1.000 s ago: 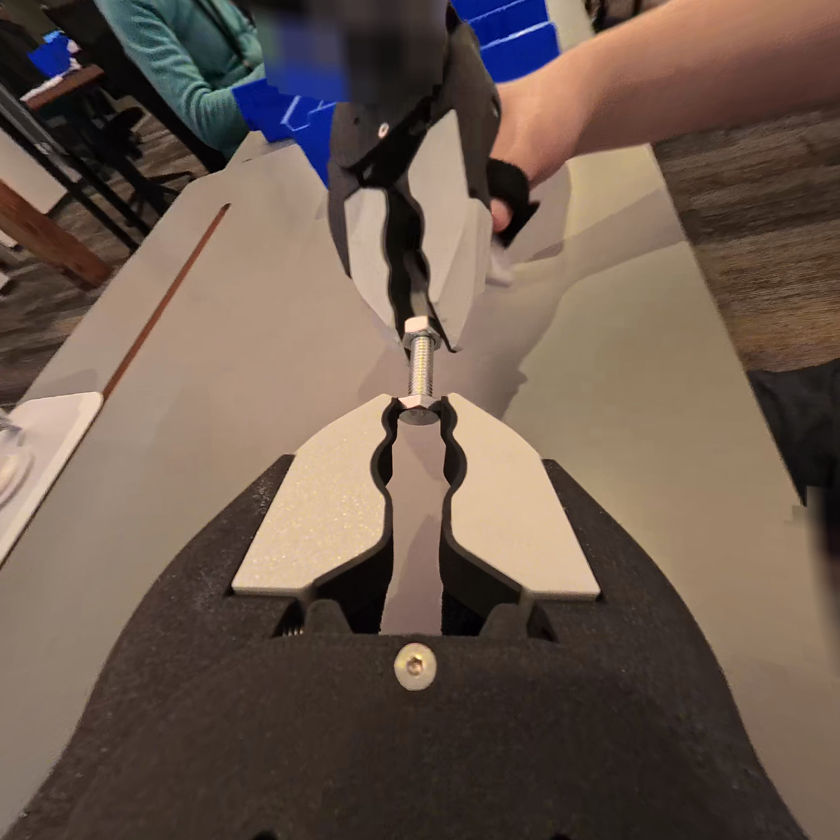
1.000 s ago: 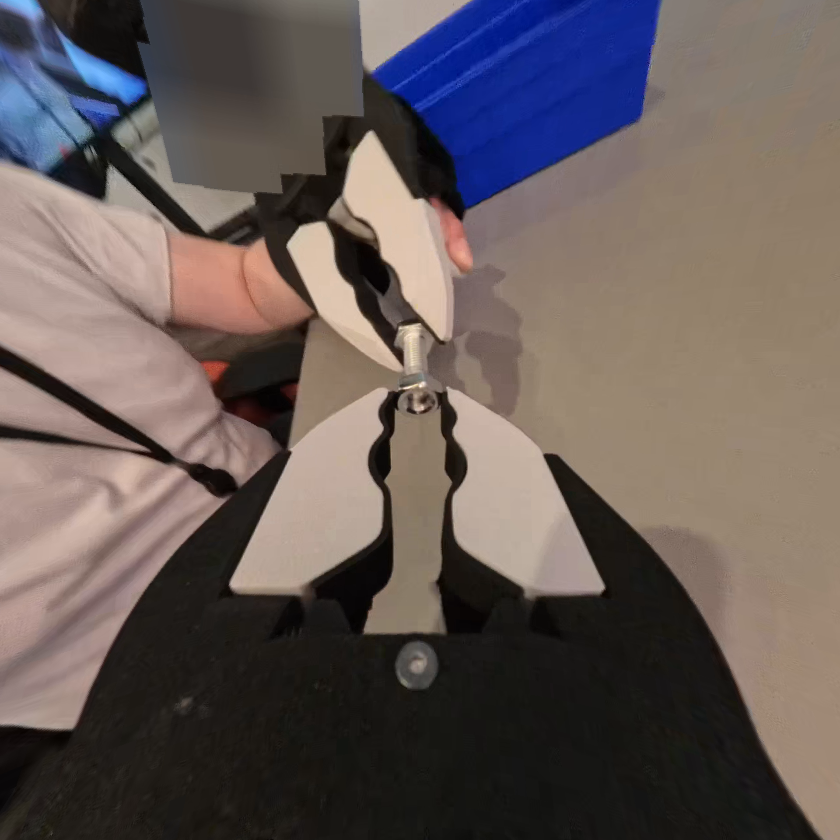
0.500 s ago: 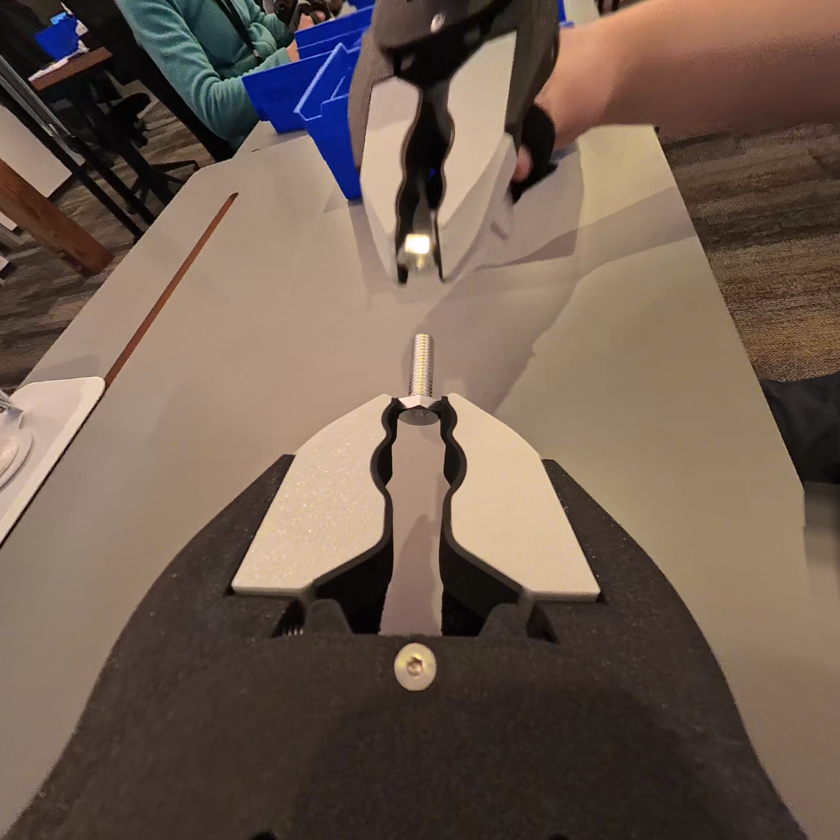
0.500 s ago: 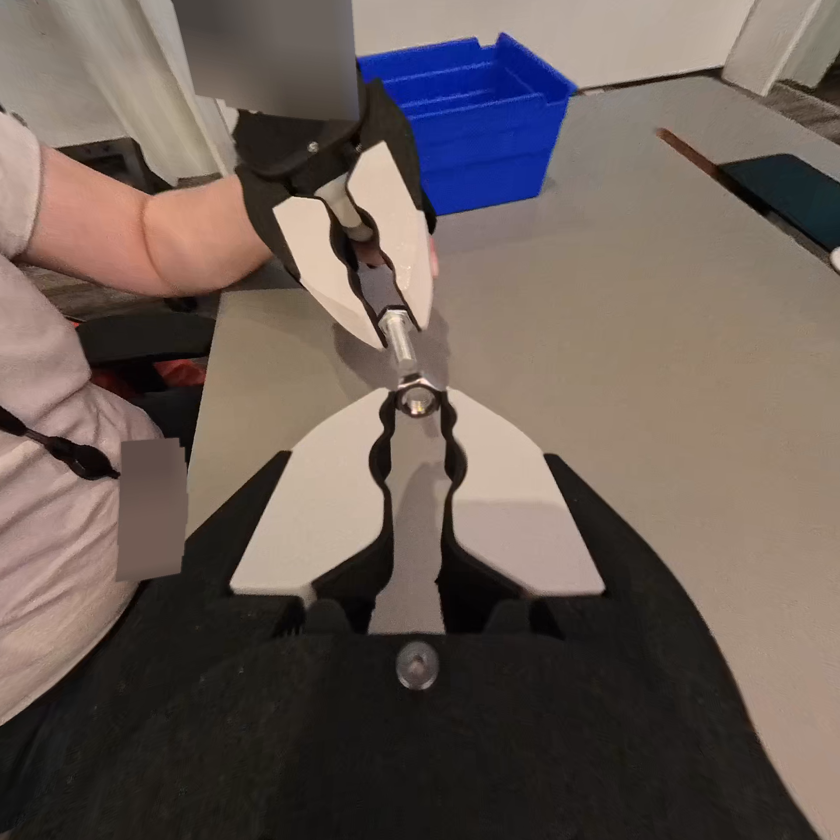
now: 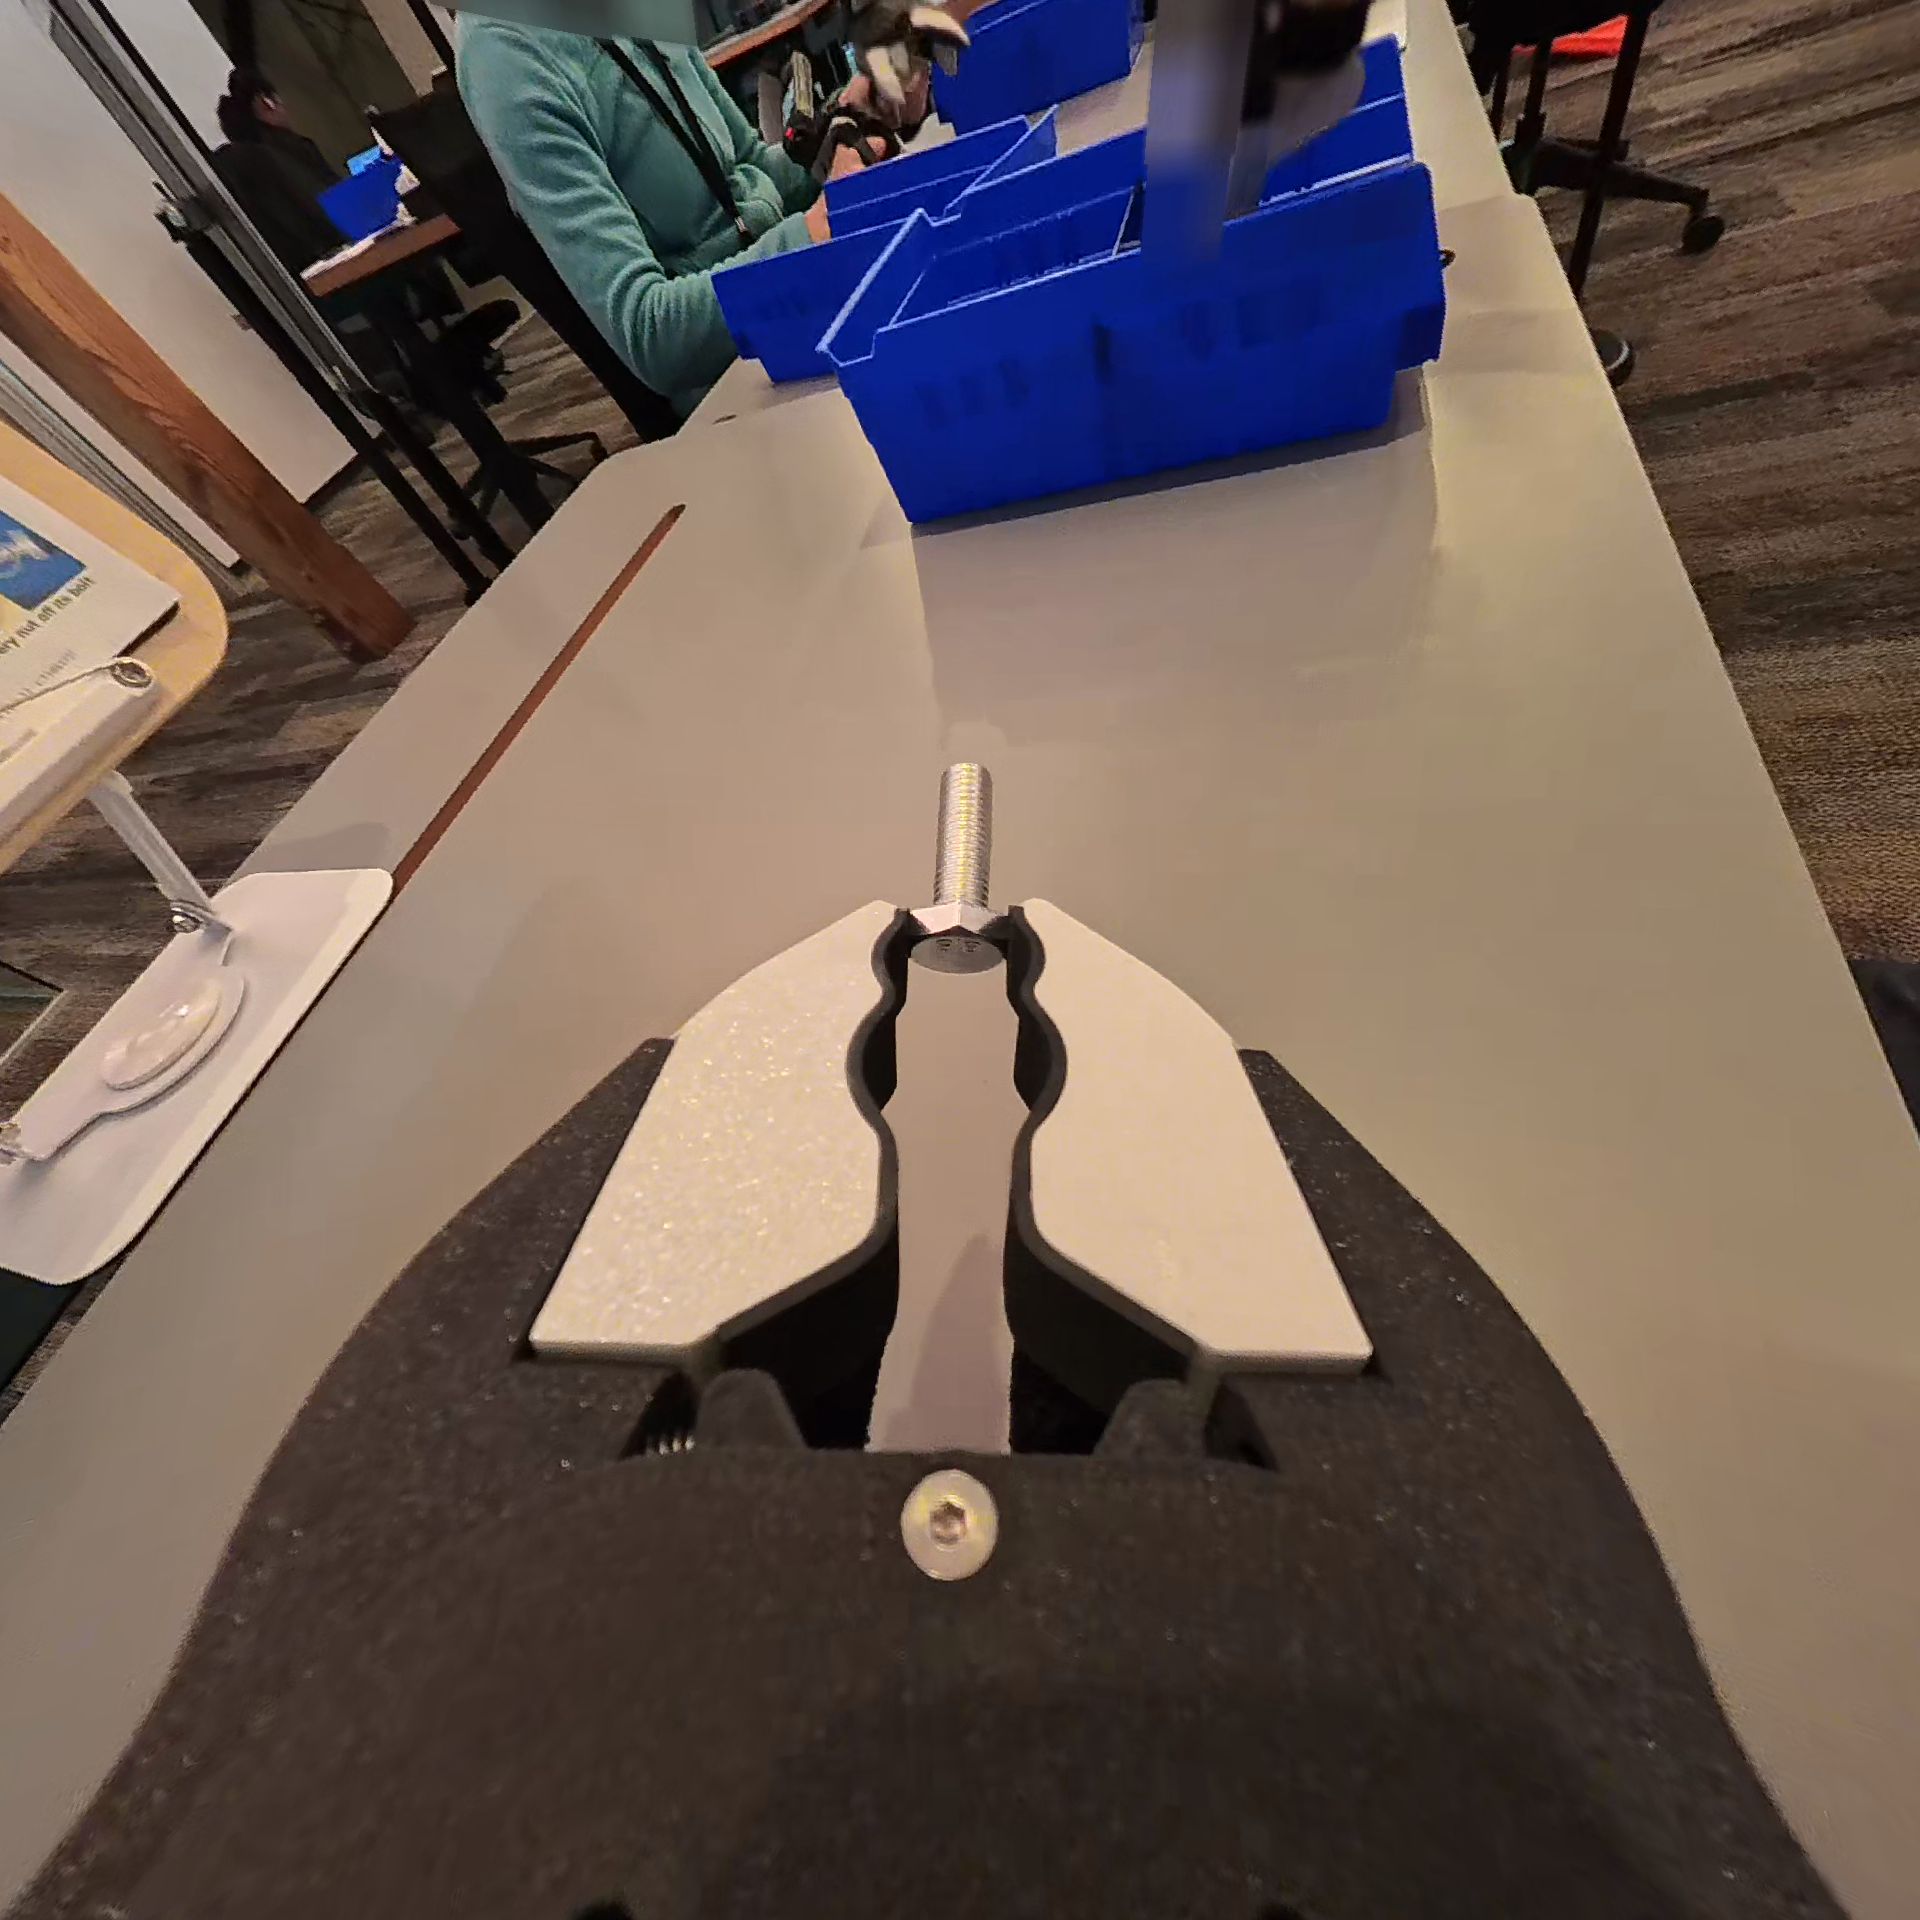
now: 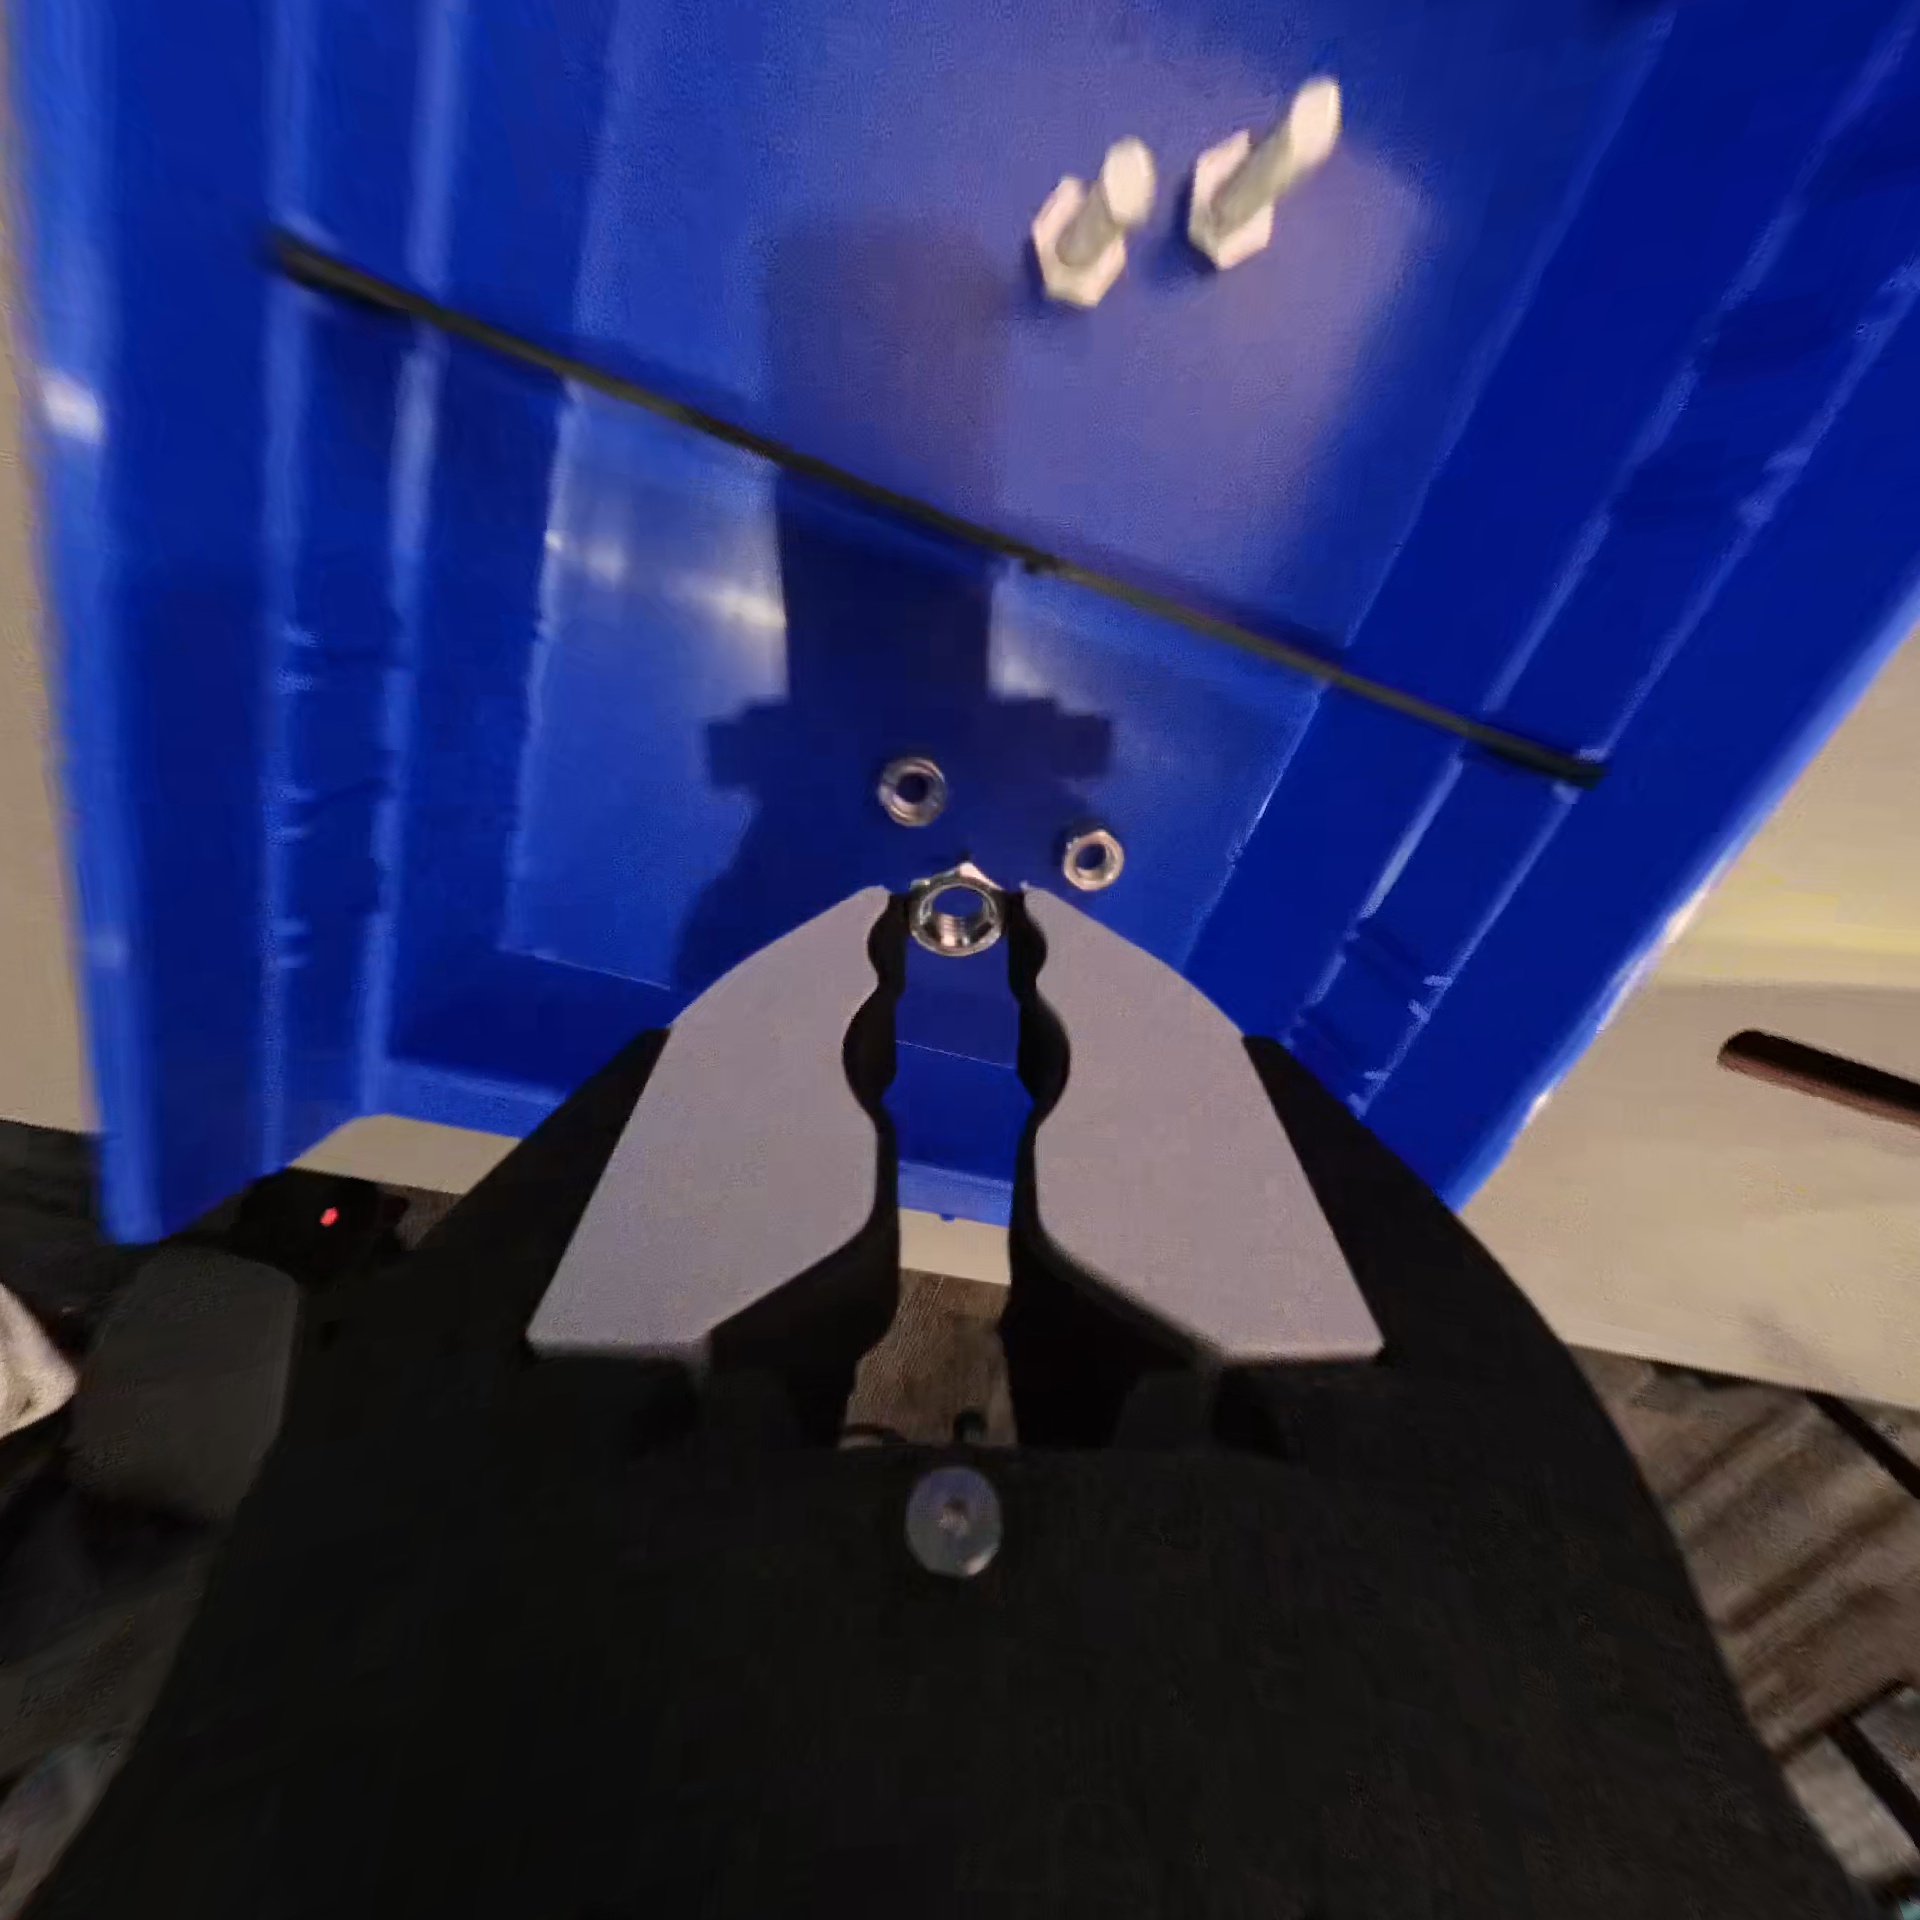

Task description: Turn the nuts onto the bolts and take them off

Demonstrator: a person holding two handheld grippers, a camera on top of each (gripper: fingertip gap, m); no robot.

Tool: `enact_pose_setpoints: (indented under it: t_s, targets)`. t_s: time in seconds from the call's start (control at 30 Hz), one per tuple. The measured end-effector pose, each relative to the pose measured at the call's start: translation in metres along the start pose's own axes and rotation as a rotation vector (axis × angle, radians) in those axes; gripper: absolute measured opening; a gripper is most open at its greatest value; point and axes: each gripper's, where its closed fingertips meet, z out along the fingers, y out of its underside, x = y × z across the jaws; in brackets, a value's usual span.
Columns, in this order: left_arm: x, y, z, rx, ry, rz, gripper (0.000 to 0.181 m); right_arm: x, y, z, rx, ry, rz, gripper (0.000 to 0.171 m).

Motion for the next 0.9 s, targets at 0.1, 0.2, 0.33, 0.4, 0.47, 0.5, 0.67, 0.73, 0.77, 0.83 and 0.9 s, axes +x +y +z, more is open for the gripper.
enact_pose_setpoints:
  t_s: [0.1, 0.2, 0.33, 0.4, 0.47, 0.5, 0.67, 0.73, 0.77, 0.83, 0.9]
  targets:
    - [-0.002, 0.004, 0.0, -0.011, -0.004, -0.003, 0.017, 0.008, 0.017, 0.035, -0.084, -0.01, 0.007, 0.019]
    - [-0.006, 0.006, 0.0, -0.012, -0.005, -0.022, 0.017, 0.005, 0.02, 0.049, -0.064, -0.076, 0.047, 0.019]
    - [-0.007, 0.007, 0.001, -0.011, -0.009, -0.033, 0.018, 0.003, 0.015, 0.045, 0.015, -0.124, 0.073, 0.03]
    - [-0.008, 0.007, 0.001, -0.01, -0.013, -0.03, 0.017, 0.005, 0.011, 0.03, 0.062, -0.105, 0.071, 0.034]
    - [-0.008, 0.005, 0.0, 0.005, -0.015, -0.028, 0.017, 0.001, -0.004, -0.001, 0.174, -0.077, 0.052, 0.034]
    - [-0.008, 0.003, -0.001, 0.014, -0.013, -0.031, 0.017, -0.01, -0.018, -0.022, 0.263, -0.076, 0.023, 0.034]
    - [-0.001, -0.008, 0.0, 0.076, 0.023, -0.047, 0.017, -0.188, -0.105, -0.116, 0.766, -0.271, -0.525, 0.039]
    - [0.004, -0.01, 0.0, 0.096, 0.049, -0.052, 0.017, -0.278, -0.119, -0.127, 0.86, -0.422, -0.77, 0.037]
    - [0.006, -0.011, 0.0, 0.103, 0.057, -0.056, 0.017, -0.316, -0.122, -0.128, 0.888, -0.486, -0.871, 0.034]
    - [0.008, -0.01, 0.0, 0.102, 0.07, -0.062, 0.017, -0.372, -0.133, -0.122, 0.915, -0.529, -1.013, 0.032]
    - [0.008, -0.01, 0.0, 0.107, 0.076, -0.067, 0.017, -0.405, -0.15, -0.112, 0.938, -0.481, -1.098, 0.032]
